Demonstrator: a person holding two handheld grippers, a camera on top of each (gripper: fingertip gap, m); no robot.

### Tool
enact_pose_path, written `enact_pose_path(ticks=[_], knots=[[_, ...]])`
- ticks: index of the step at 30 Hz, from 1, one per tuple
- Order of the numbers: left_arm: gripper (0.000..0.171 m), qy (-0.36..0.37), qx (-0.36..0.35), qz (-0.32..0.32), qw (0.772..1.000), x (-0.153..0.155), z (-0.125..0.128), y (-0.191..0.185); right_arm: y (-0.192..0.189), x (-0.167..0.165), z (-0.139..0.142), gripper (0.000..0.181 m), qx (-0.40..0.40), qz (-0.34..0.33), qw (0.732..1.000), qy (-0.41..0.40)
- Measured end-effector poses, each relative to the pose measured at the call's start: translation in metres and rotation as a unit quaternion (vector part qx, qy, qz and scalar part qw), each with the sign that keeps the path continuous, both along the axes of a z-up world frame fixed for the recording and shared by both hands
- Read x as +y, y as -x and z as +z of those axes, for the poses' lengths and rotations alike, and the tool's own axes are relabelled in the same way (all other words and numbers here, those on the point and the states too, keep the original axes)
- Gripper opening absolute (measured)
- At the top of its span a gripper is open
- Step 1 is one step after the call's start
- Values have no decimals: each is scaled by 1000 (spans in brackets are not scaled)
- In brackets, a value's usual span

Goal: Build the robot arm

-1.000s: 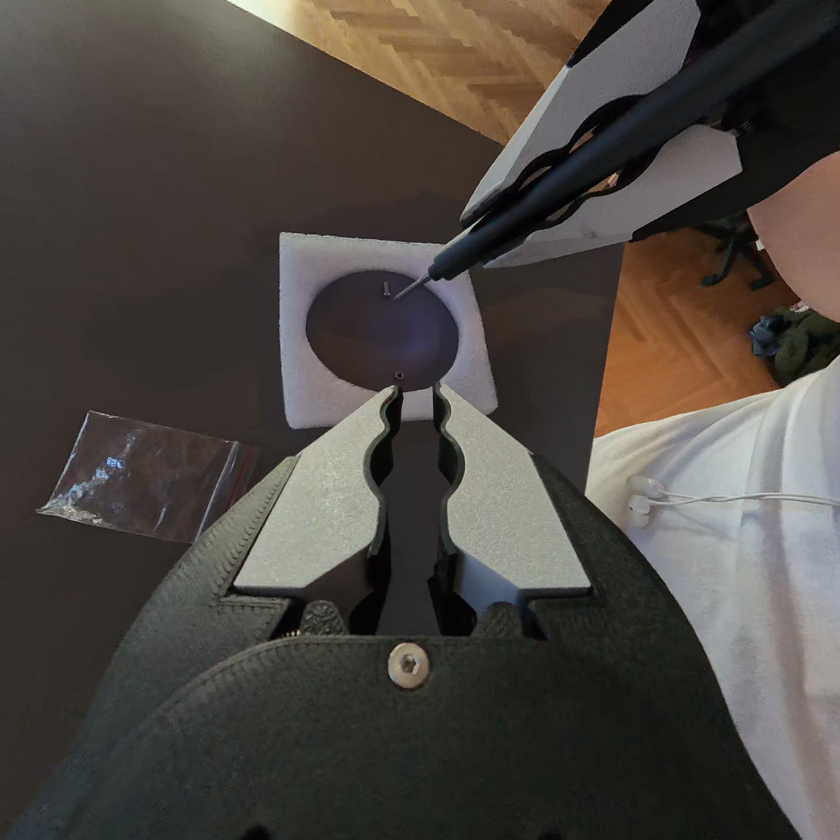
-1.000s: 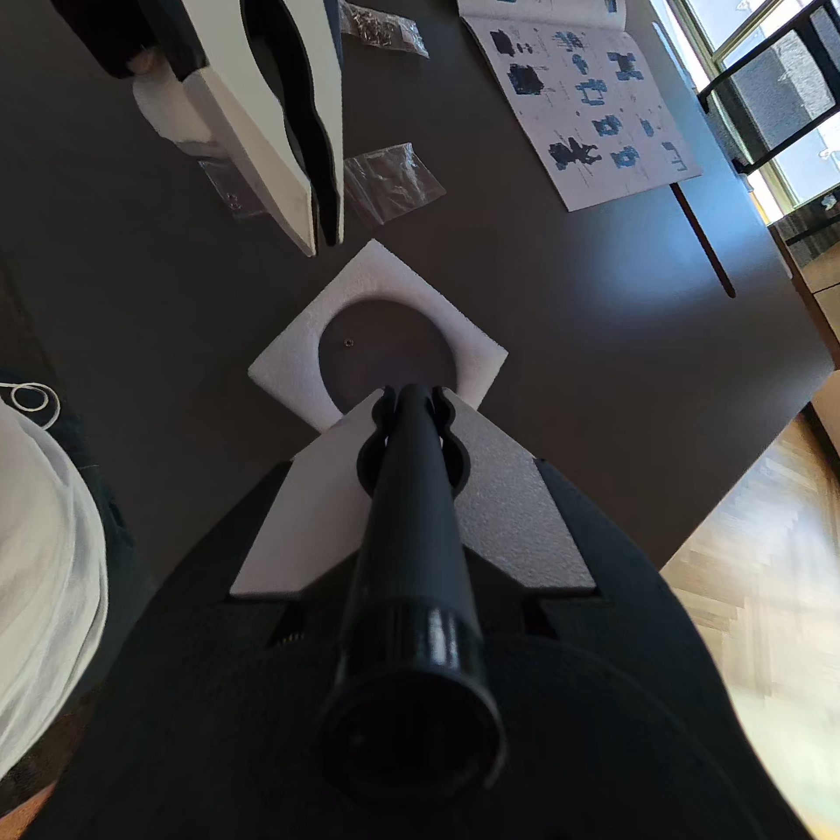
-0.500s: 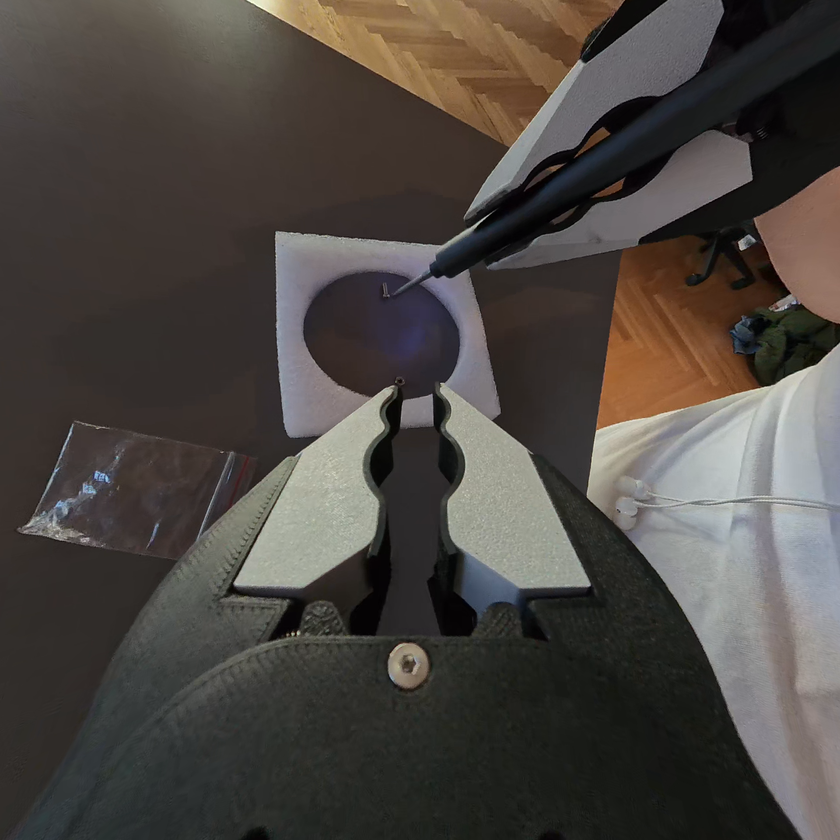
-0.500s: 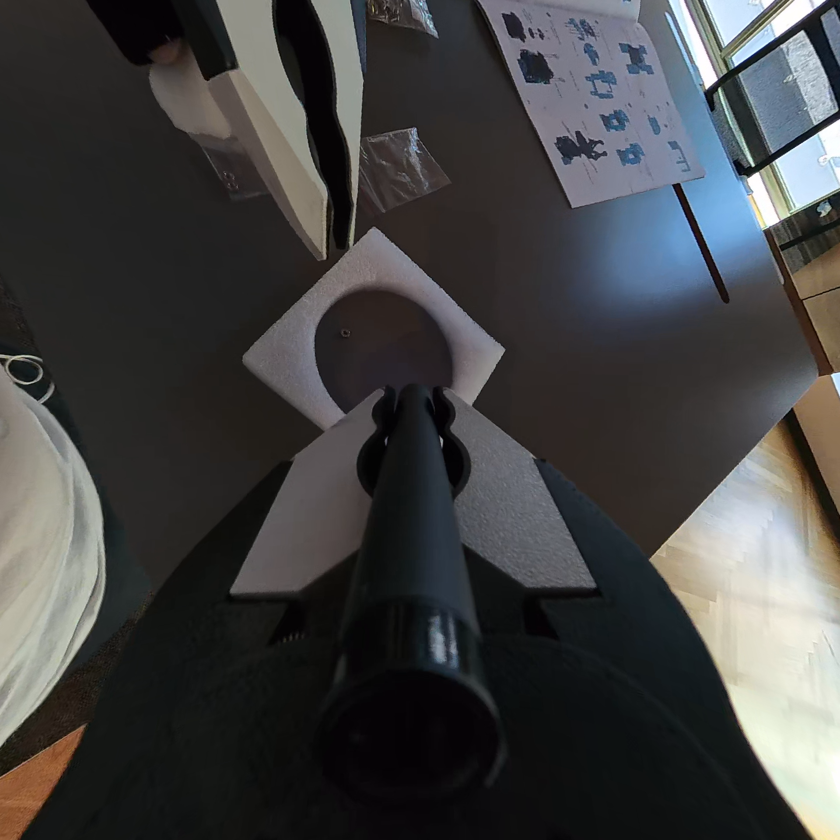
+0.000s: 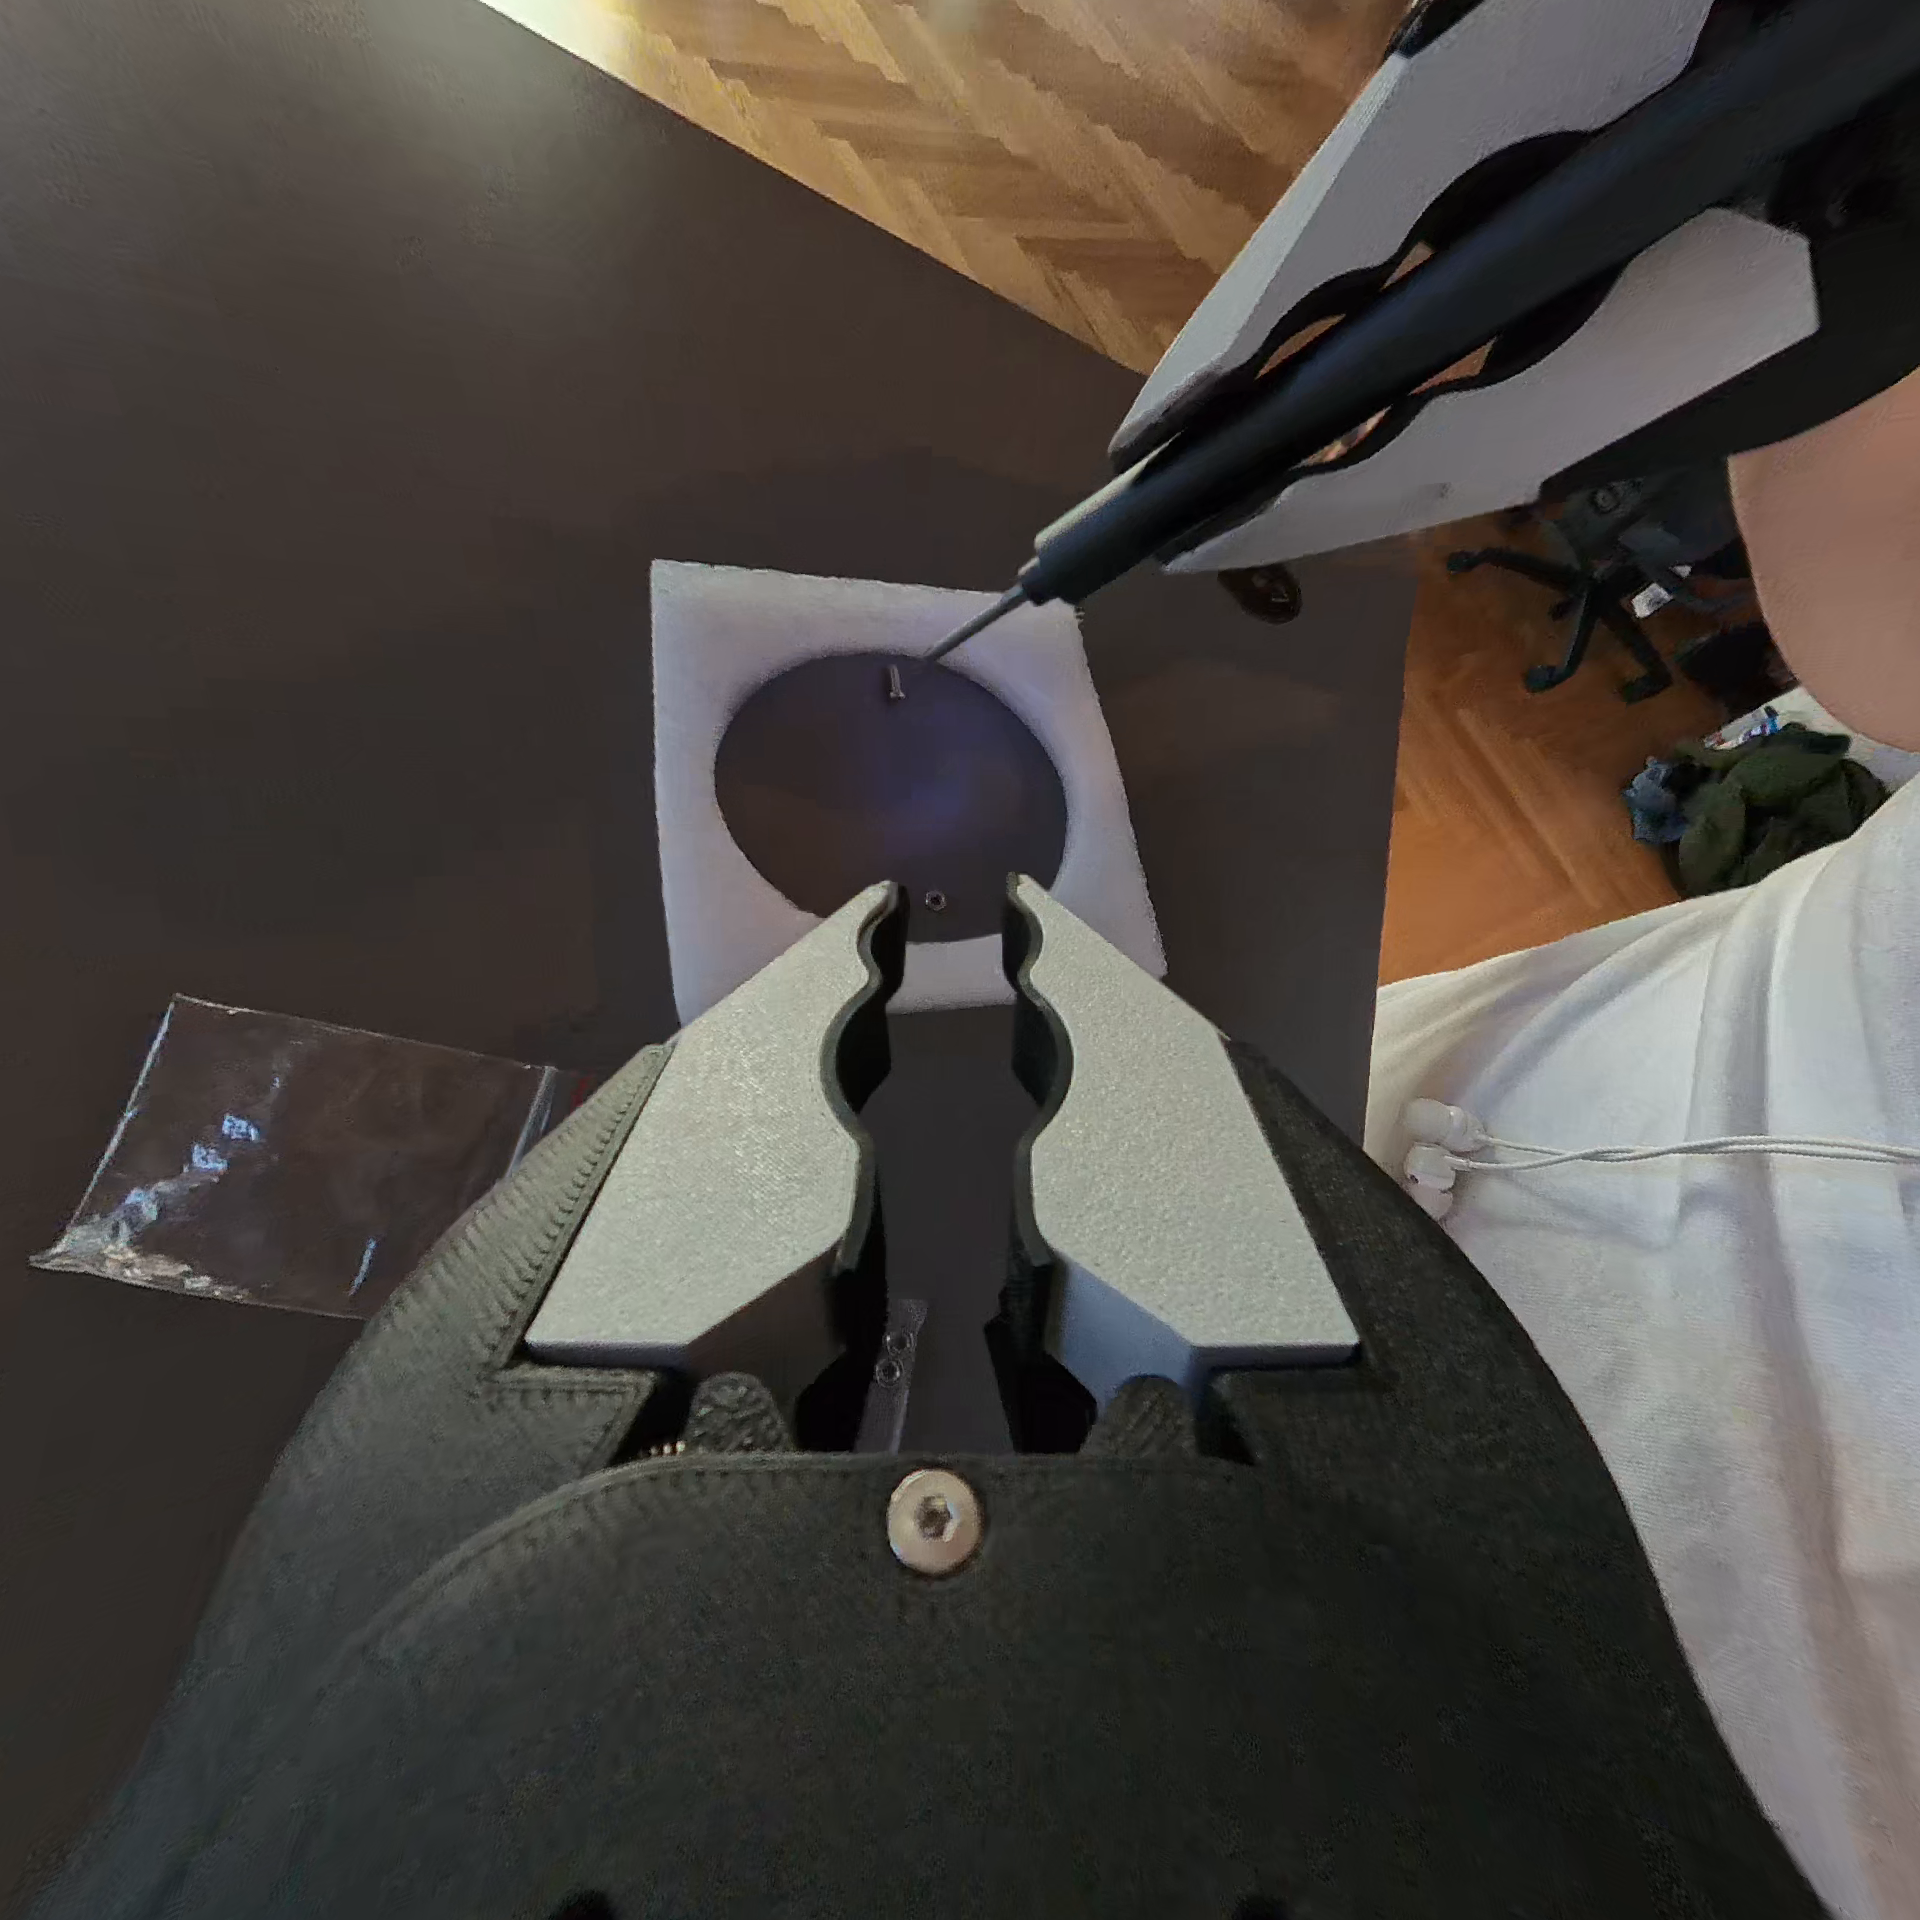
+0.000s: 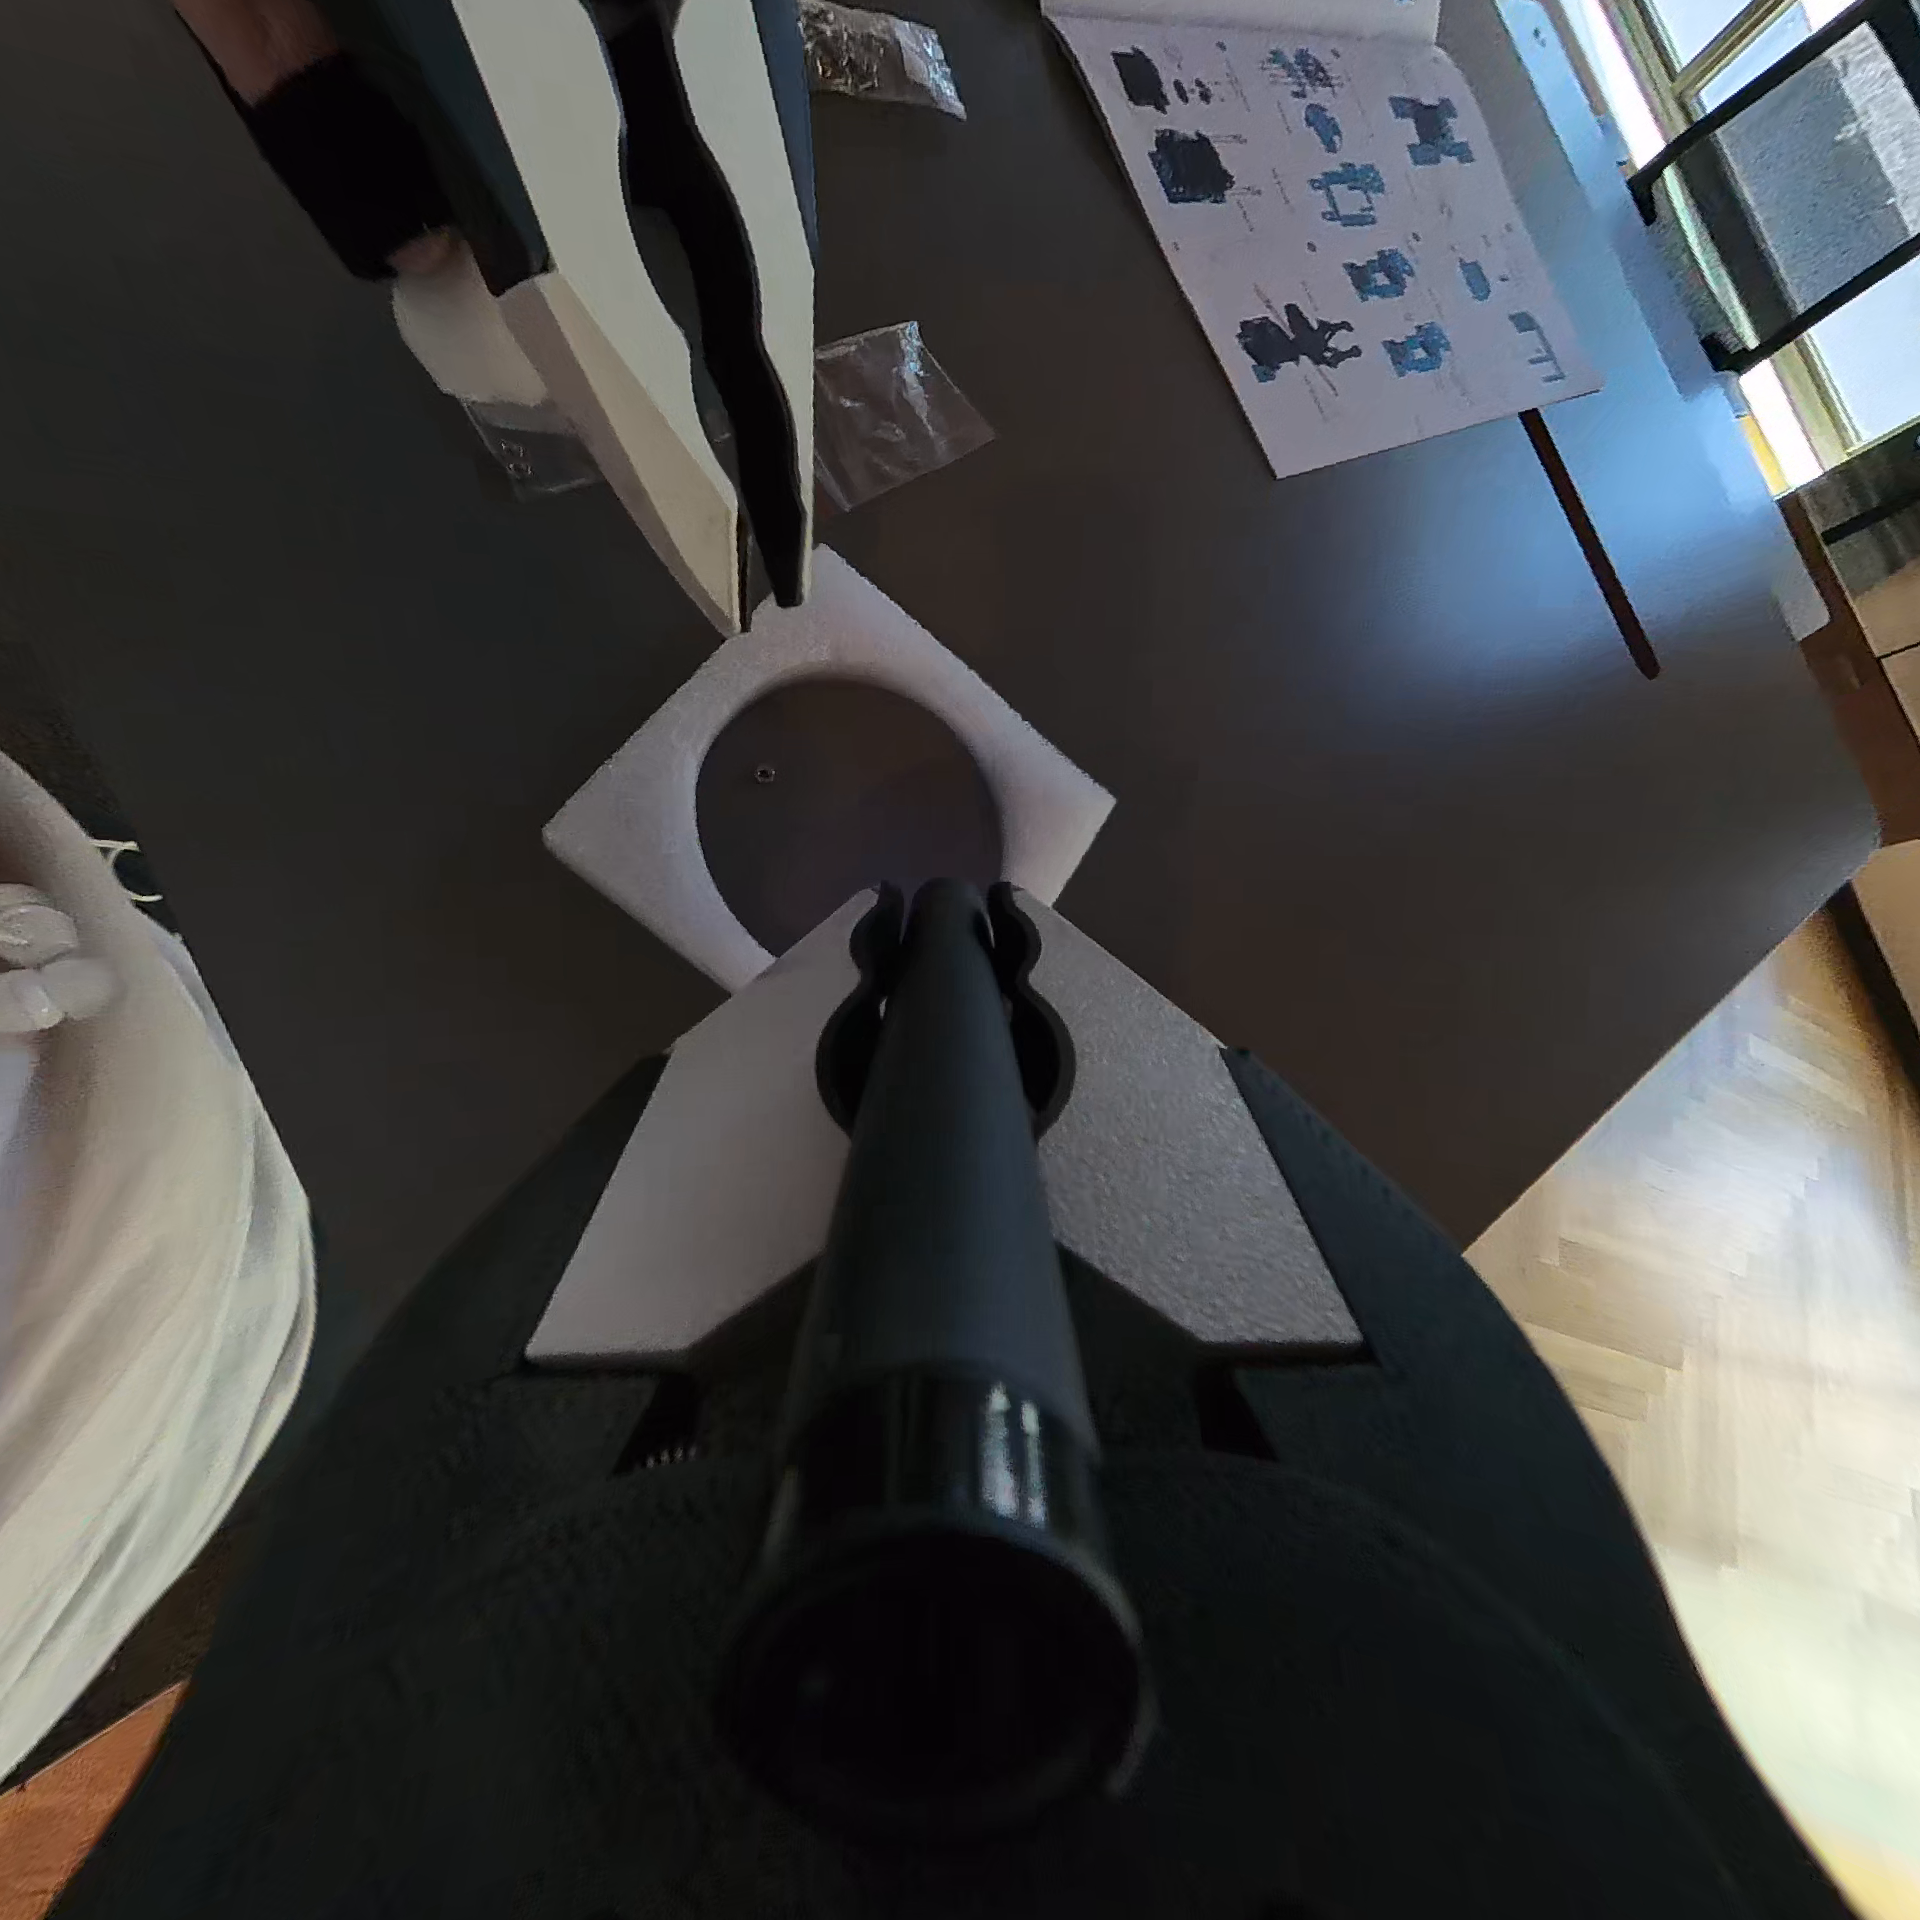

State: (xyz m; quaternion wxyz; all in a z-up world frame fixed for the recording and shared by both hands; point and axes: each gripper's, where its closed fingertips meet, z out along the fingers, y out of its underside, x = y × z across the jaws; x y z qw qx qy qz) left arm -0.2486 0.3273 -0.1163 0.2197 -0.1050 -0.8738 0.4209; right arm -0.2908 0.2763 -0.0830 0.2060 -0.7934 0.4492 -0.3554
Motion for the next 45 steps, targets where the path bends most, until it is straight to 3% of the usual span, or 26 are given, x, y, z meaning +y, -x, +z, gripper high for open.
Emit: enact_pose_path(ticks=[4, 11, 27, 32, 37, 42, 45], knots=[[18, 4, 5, -5, 1000, -4, -3, 1, -2, 0, -1, 17, 13, 4, 1000, -21], [17, 19, 22, 4, 1000, -4, -1, -2, -7, 1, -21, 17, 56, 15, 998, 30], [16, 26, 31, 5, 999, -5, -1, -5, -3, -4, -14, 17, 62, 2, 998, 31], [16, 19, -37, -18, 999, -32, -2, 10, 3, -8, 6, 17, 26, -9, 1000, -12], [12, -5, -151, -26, 988, -67, -30, 21, 18, -24, 21, 17, -20, -35, 998, -43], [16, -21, -202, -48, 978, -81, -45, 28, 35, -37, 22, 16, -43, -48, 996, -64], [7, -27, -220, -54, 974, -84, -46, 28, 42, -42, 21, 16, -50, -48, 995, -76]])
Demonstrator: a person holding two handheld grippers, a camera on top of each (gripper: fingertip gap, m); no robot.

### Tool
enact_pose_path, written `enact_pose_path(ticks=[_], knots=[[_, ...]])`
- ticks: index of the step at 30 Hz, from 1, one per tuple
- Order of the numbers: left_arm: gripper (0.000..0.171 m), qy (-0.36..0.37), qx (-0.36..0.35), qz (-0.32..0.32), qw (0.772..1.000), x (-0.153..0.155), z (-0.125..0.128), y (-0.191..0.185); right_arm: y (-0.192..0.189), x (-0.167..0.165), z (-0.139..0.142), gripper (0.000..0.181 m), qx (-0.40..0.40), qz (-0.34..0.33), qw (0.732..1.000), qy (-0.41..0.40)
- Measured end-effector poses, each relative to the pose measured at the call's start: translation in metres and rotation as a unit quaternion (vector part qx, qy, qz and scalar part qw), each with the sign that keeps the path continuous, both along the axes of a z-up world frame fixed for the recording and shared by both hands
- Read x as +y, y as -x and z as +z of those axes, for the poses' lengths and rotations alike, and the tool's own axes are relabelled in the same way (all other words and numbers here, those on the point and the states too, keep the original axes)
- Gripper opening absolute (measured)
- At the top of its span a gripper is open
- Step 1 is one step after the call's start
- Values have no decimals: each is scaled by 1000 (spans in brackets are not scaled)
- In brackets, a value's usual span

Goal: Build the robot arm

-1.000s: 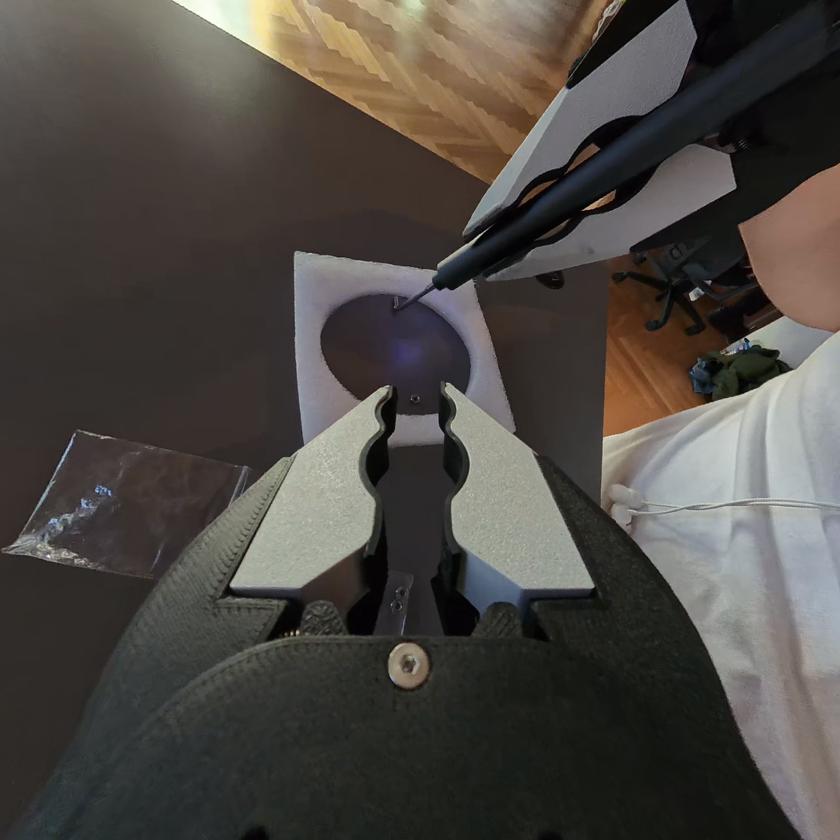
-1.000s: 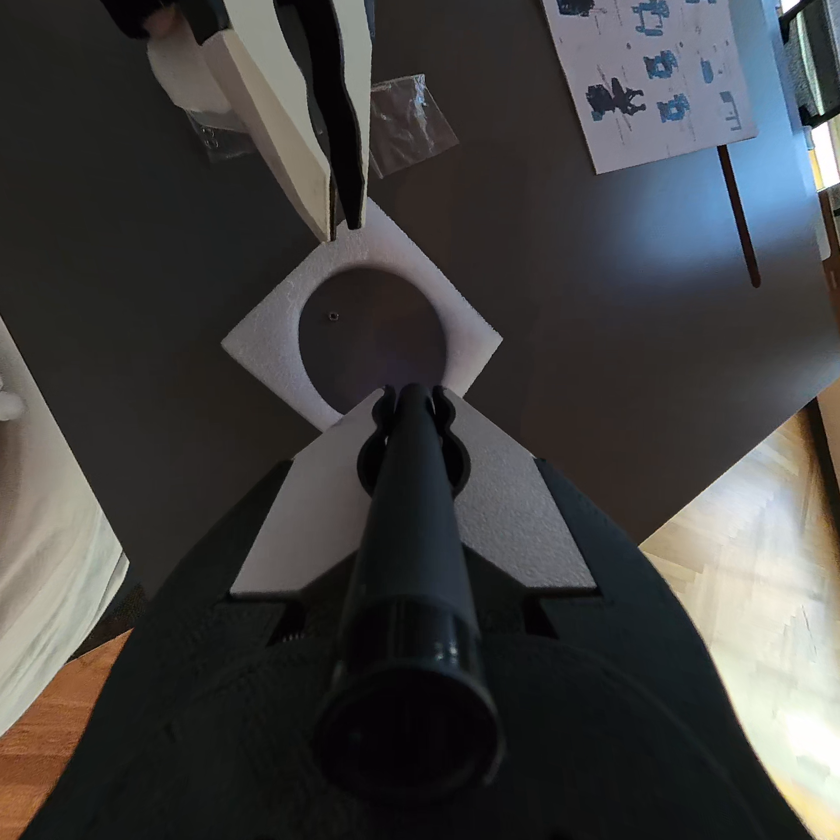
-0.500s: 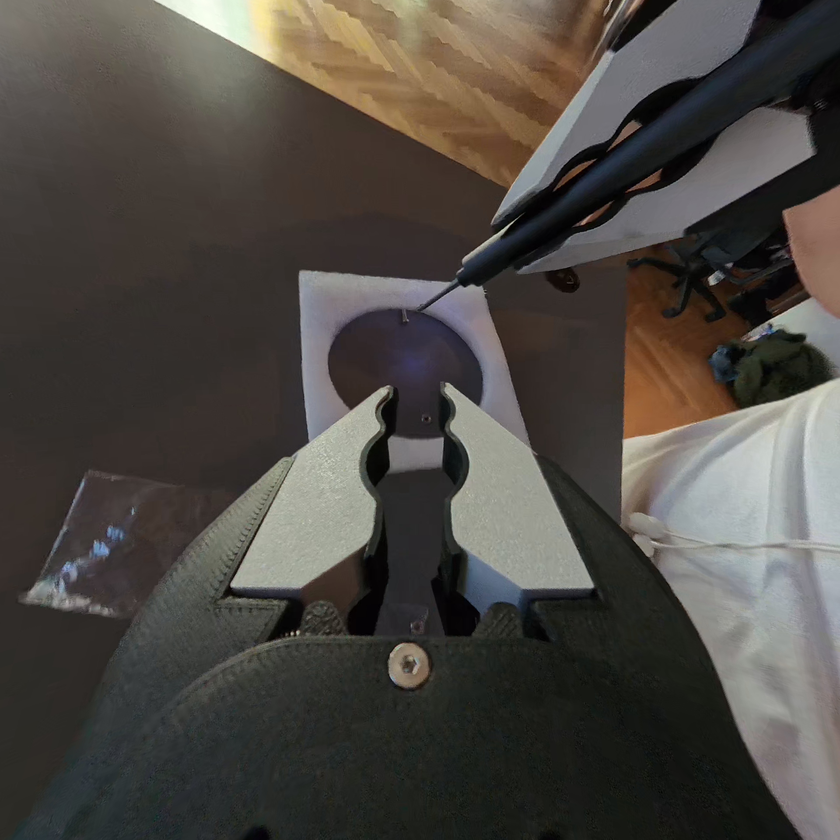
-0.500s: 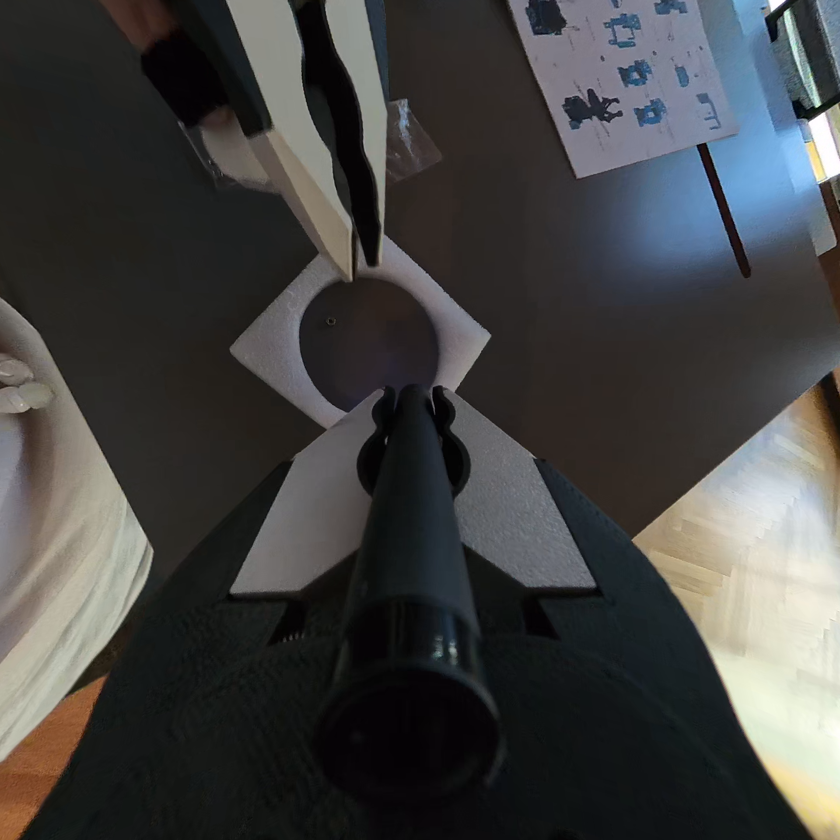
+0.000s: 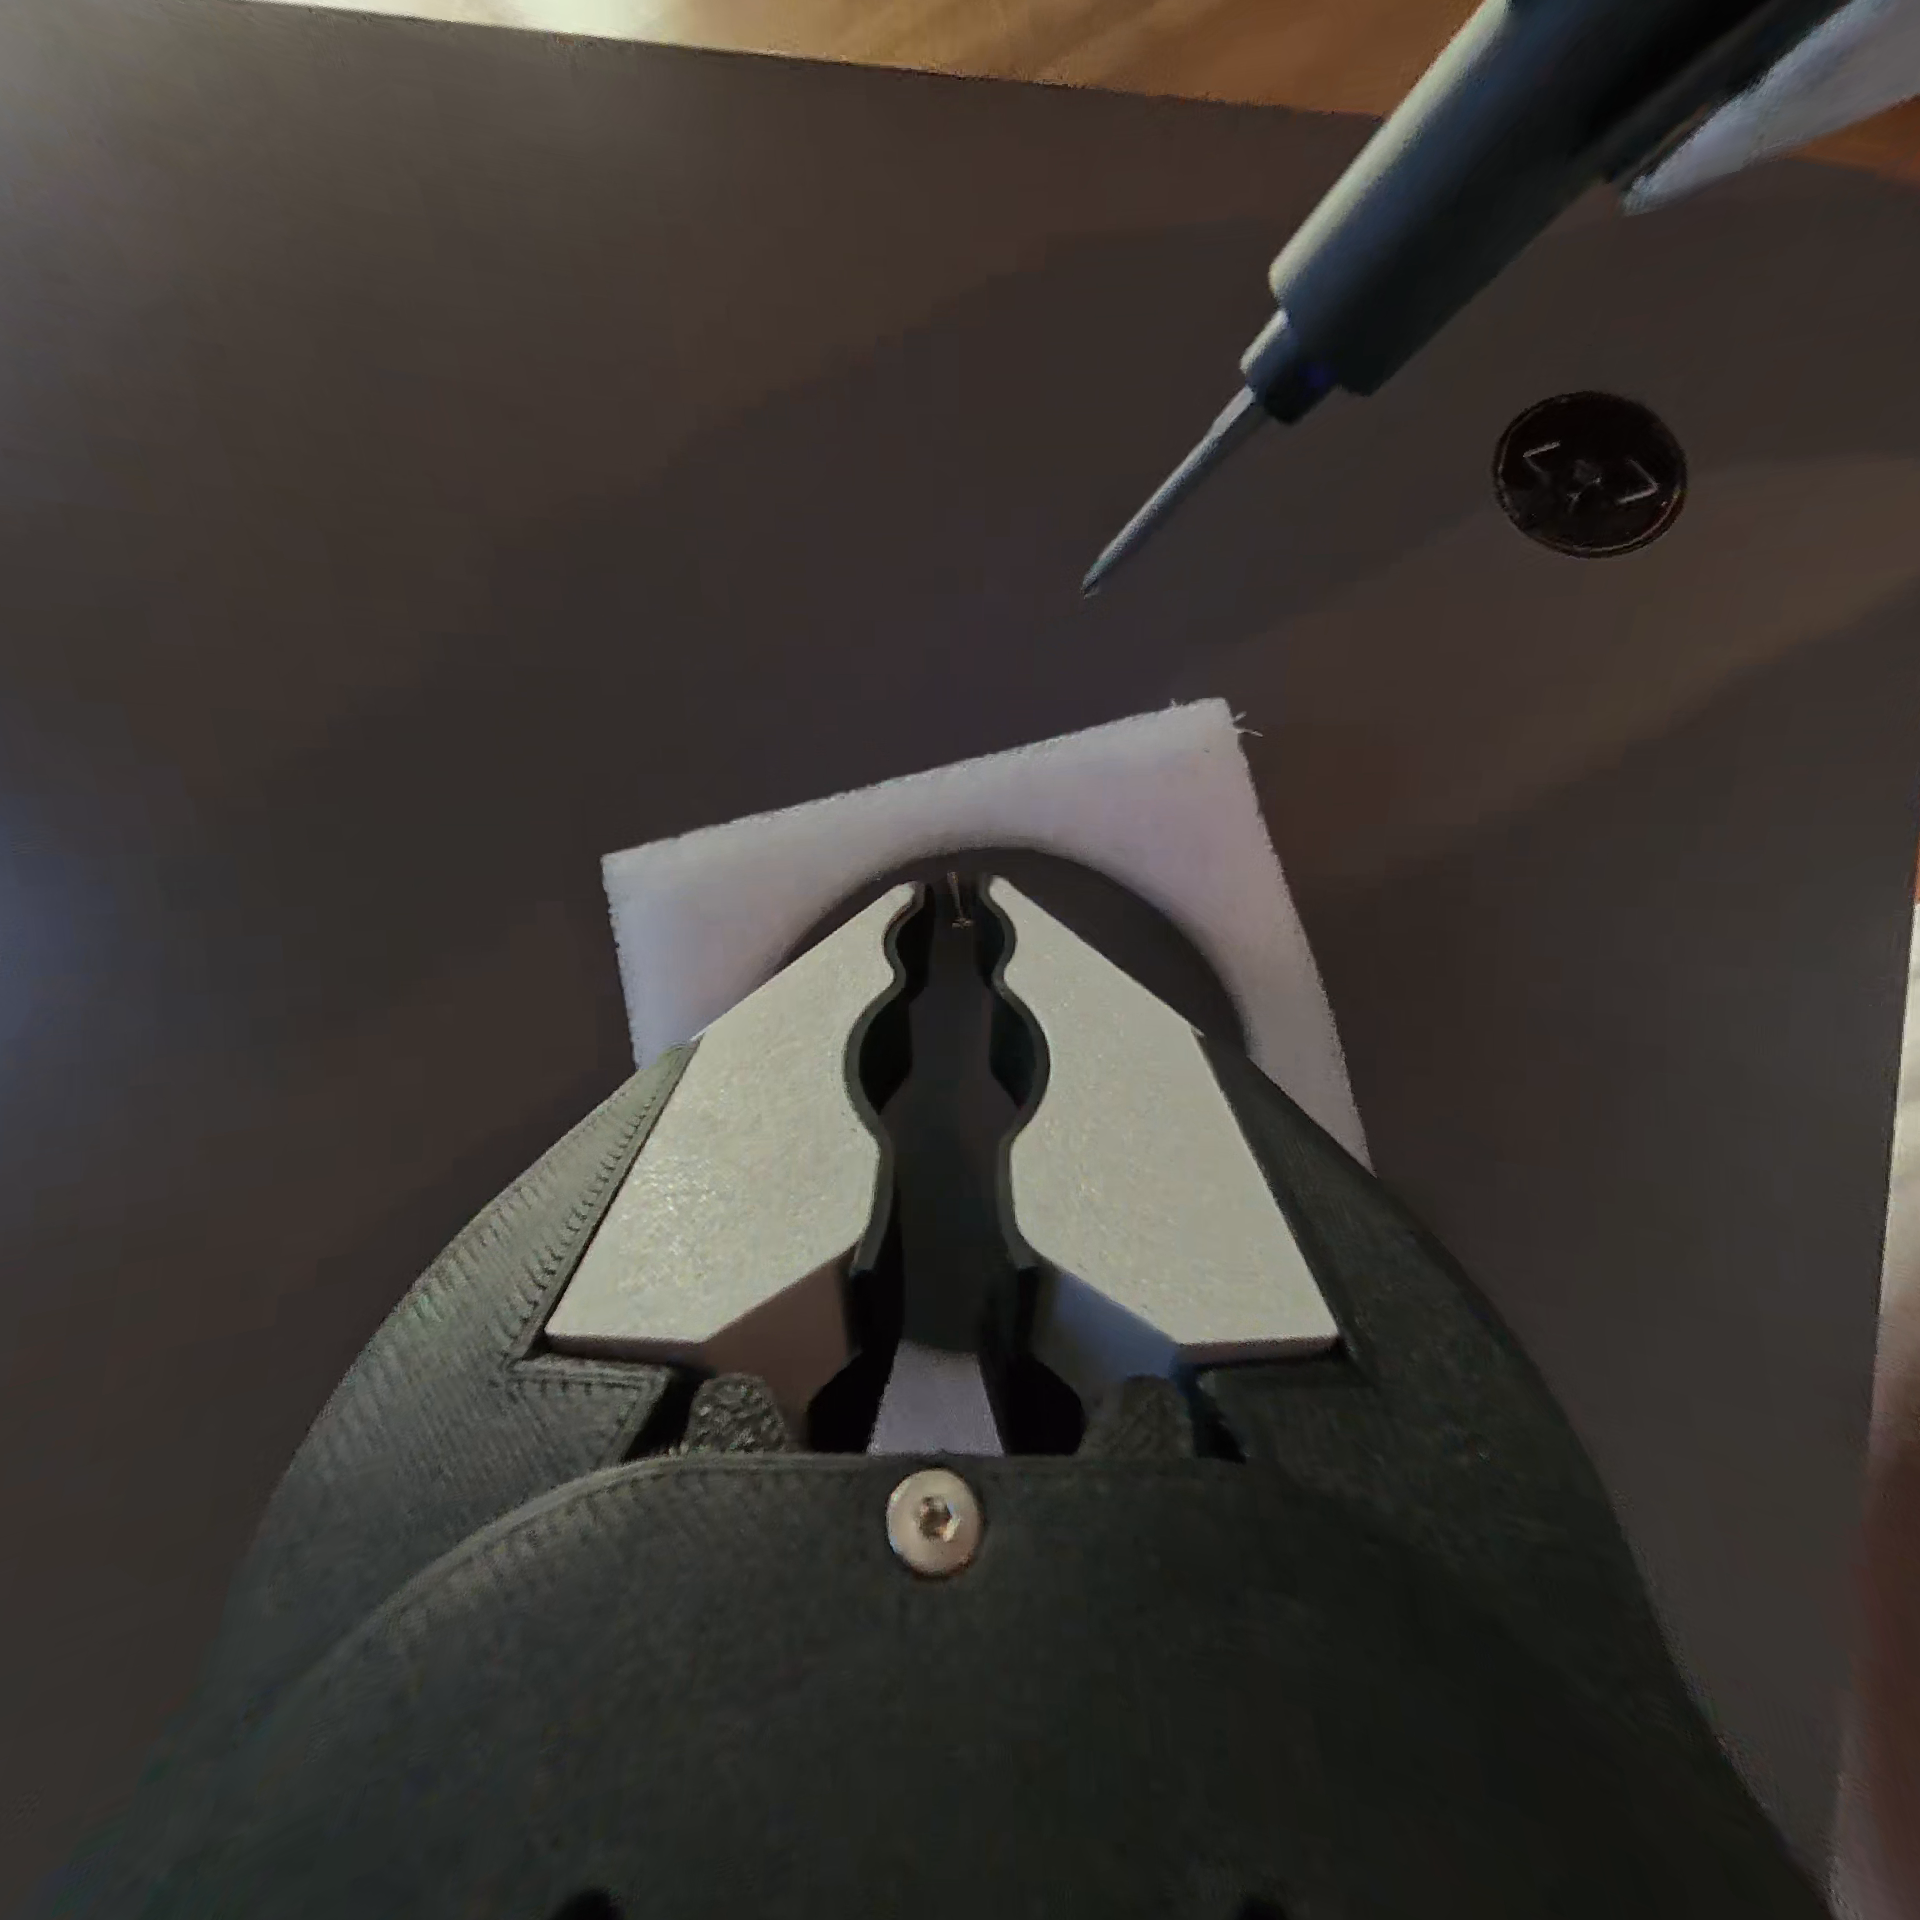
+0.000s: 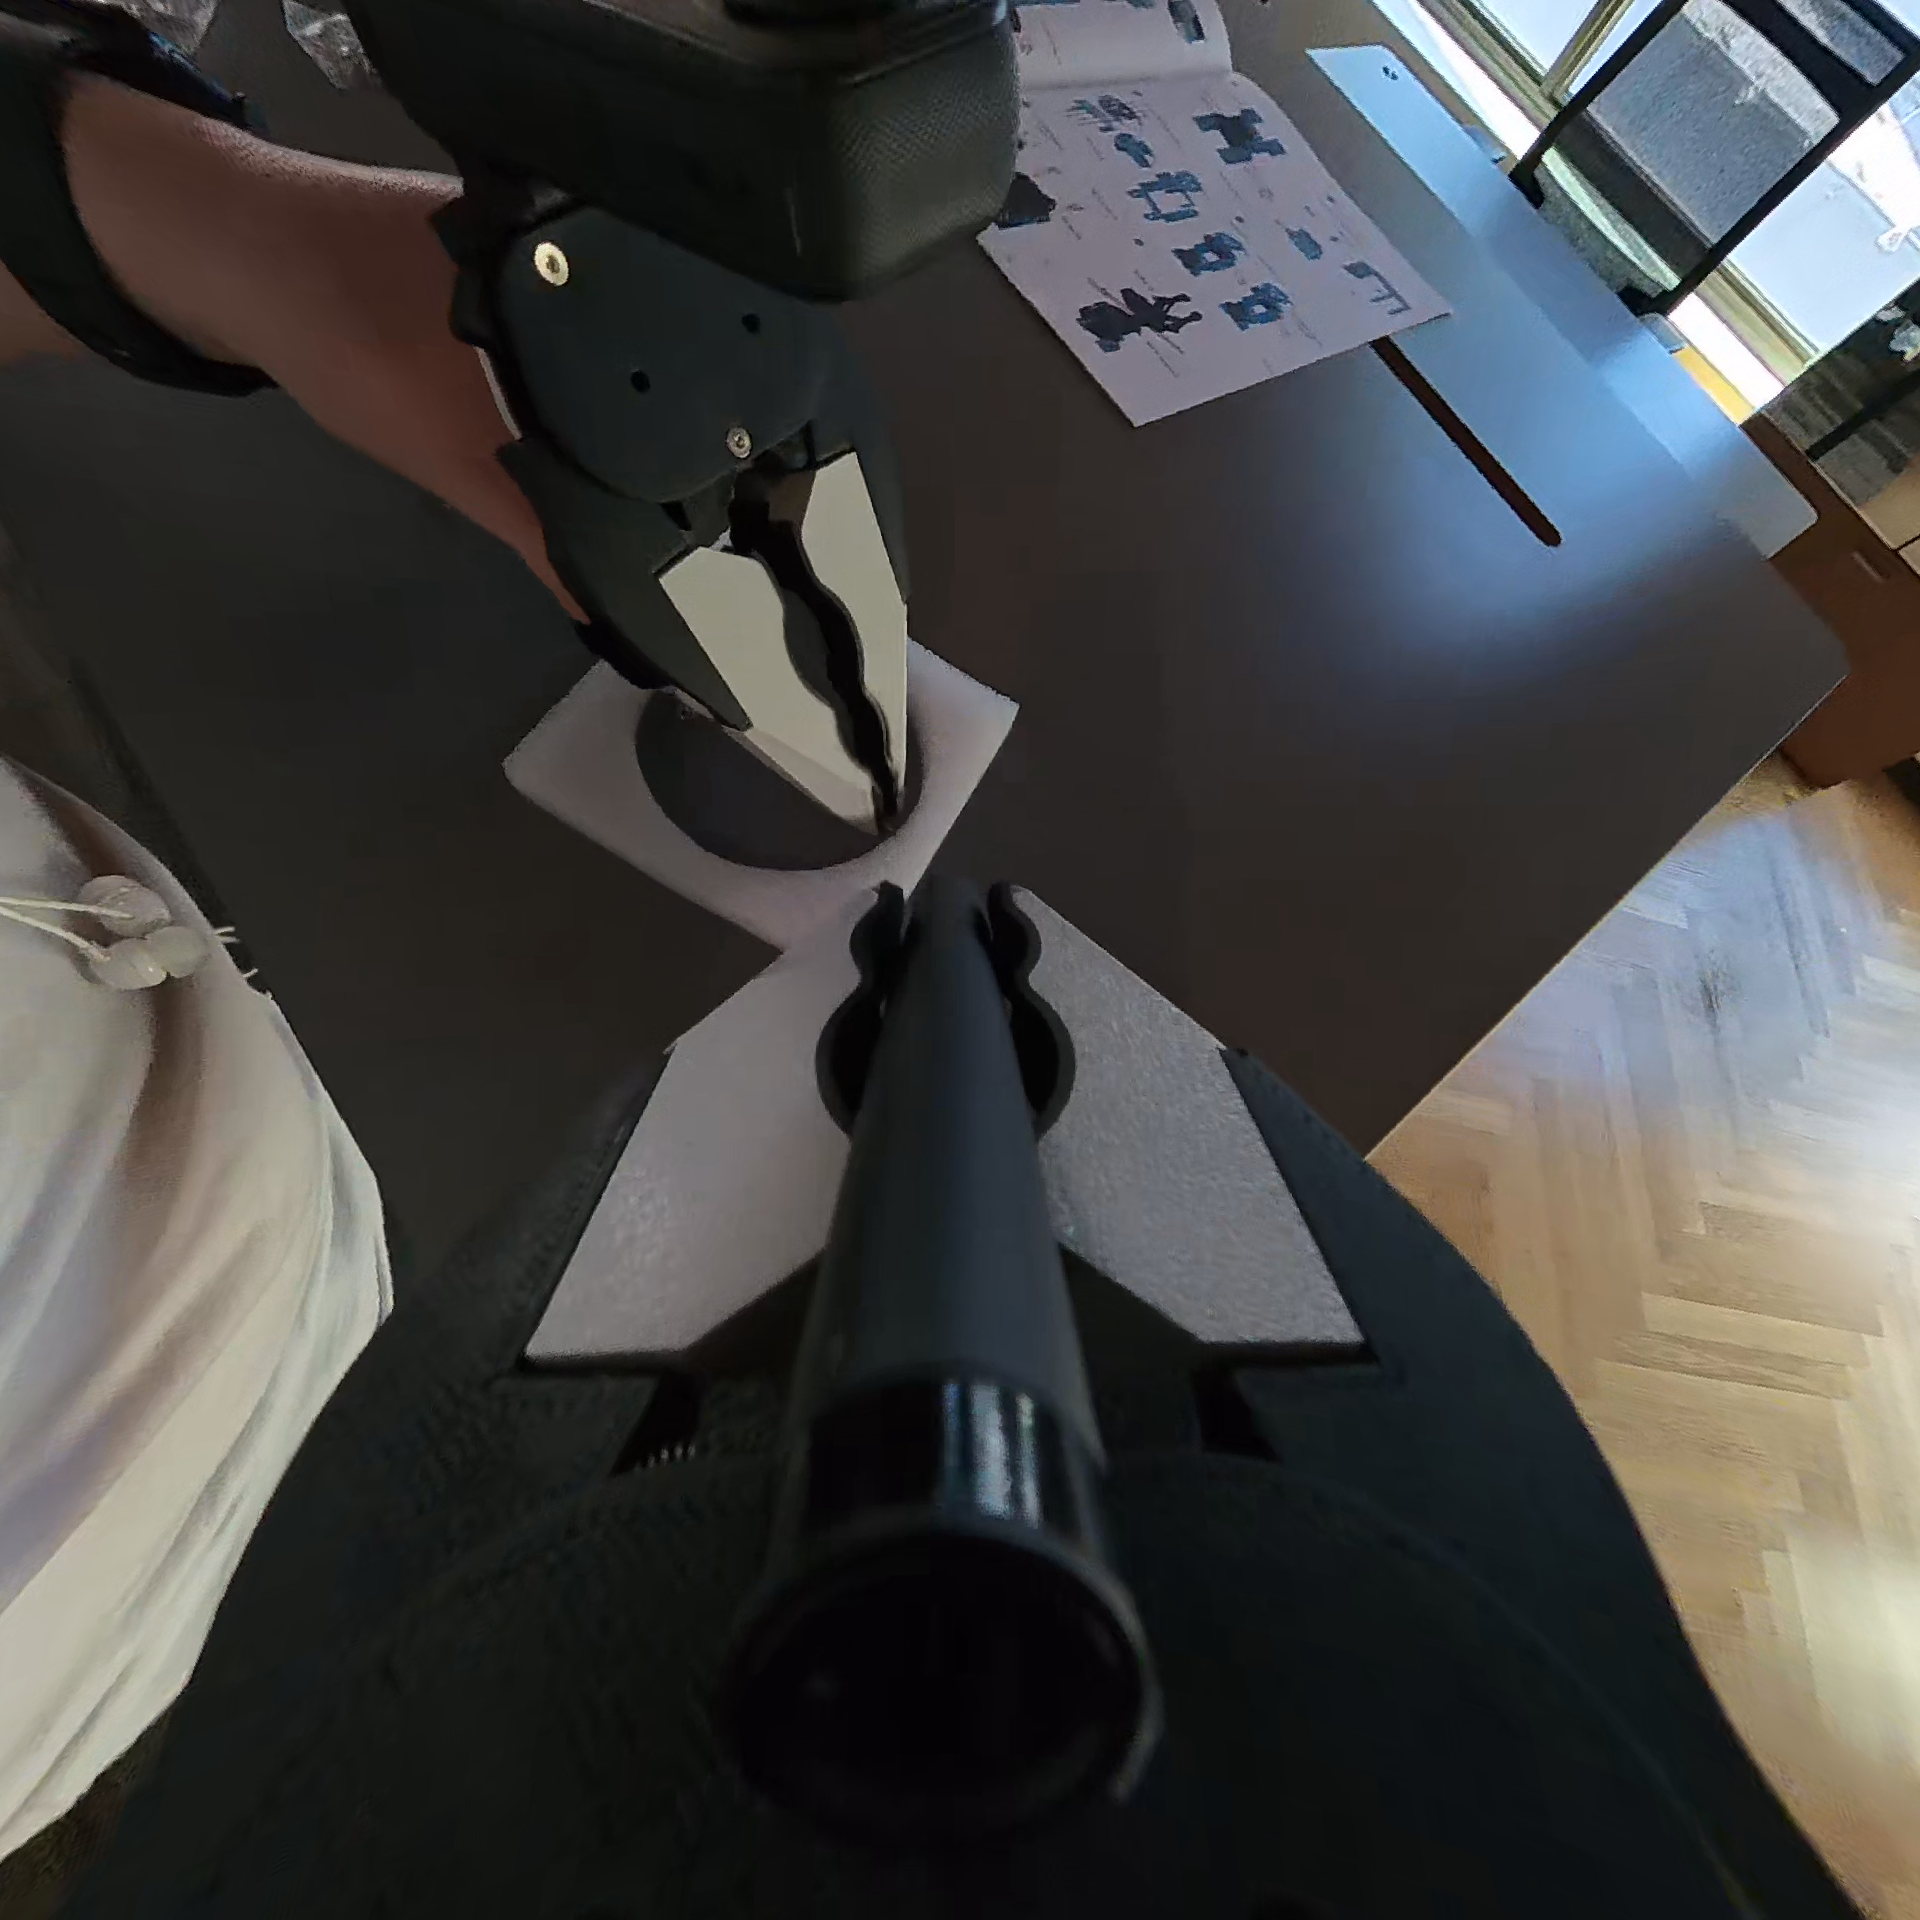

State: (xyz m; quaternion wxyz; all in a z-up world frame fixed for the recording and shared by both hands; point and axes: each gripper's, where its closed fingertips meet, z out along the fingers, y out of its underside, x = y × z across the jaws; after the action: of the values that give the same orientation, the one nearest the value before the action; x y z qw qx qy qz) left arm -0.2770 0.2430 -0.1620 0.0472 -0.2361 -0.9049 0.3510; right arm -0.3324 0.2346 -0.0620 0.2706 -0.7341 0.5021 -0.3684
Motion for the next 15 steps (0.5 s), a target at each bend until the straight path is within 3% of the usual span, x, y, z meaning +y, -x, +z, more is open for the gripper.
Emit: enact_pose_path(ticks=[5, 7, 10, 12, 15], knots=[[1, -12, -40, 7, 999, 1, 0, -7, 5, -5, 0, 16, -17, 5, 1000, -20], [1, -14, -13, 31, 999, 5, 5, -12, 3, -3, 1, 16, -25, 13, 999, -29], [1, -7, 99, 93, 991, 18, 24, -22, -9, 12, 6, 16, -49, 44, 996, -55], [1, 7, 198, 144, 970, 32, 41, -35, -24, 32, 10, 16, -74, 80, 991, -77], [0, 50, 381, 221, 896, 57, 74, -64, -52, 66, 10, 16, -112, 136, 982, -69]])
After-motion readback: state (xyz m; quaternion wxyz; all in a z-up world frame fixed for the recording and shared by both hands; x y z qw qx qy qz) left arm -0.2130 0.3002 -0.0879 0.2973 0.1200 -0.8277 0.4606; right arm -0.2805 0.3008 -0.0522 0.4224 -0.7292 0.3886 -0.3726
